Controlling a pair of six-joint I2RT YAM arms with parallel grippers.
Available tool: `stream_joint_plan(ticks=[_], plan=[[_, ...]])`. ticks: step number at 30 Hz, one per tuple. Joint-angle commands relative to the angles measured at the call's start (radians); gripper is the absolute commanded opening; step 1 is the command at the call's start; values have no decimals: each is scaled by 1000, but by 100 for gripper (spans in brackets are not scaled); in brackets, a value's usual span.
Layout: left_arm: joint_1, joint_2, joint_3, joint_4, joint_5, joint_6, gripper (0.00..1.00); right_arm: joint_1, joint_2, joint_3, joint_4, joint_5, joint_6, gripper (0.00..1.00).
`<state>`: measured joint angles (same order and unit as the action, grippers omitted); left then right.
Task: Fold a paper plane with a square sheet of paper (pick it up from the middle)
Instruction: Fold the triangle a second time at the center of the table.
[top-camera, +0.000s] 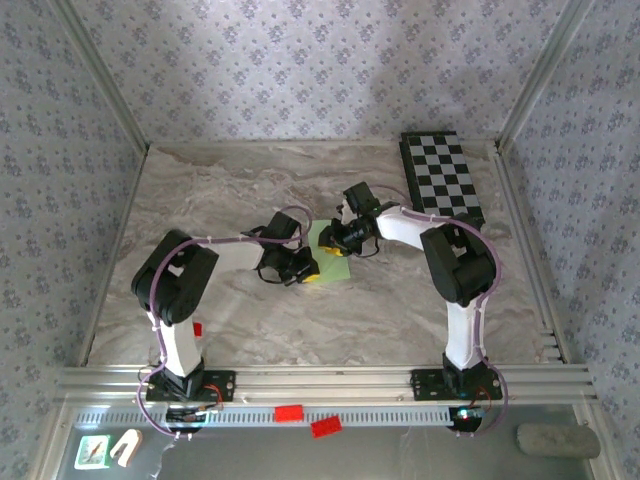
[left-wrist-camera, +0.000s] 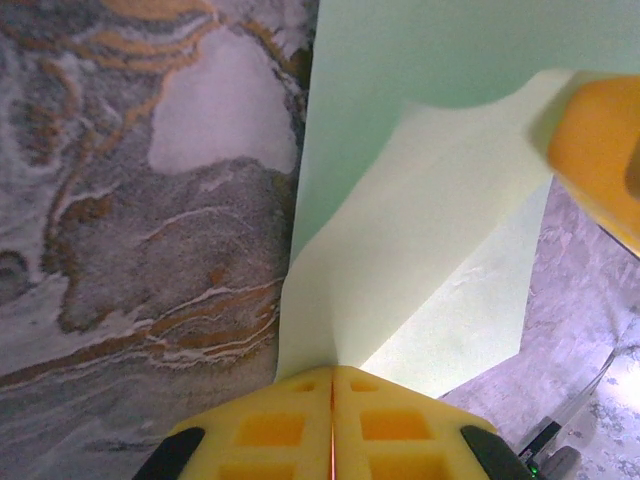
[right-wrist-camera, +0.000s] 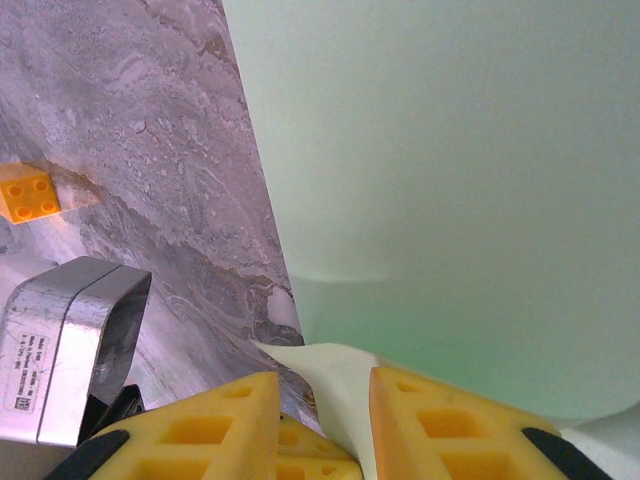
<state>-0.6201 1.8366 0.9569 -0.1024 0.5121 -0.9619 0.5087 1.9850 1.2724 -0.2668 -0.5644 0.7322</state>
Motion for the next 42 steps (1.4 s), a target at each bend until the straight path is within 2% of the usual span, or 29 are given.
stream_joint_plan(ticks=[1,10,18,25,42], plan=[[-6,6,26,-25,13,18,9,5,17,17,-46,4,-31,30],[-7,-32,44,-49,6,23,10,7,44,27,-66,8,-39,27],[-6,-37,95,-119,-53,58,13,10,50,26,-60,6,-29,27],[-2,-42,115,-151,-90,71,13,16,44,9,-1,-1,48,26],[-4,-18,87,-155,-57,61,12,28,57,10,12,1,78,26]])
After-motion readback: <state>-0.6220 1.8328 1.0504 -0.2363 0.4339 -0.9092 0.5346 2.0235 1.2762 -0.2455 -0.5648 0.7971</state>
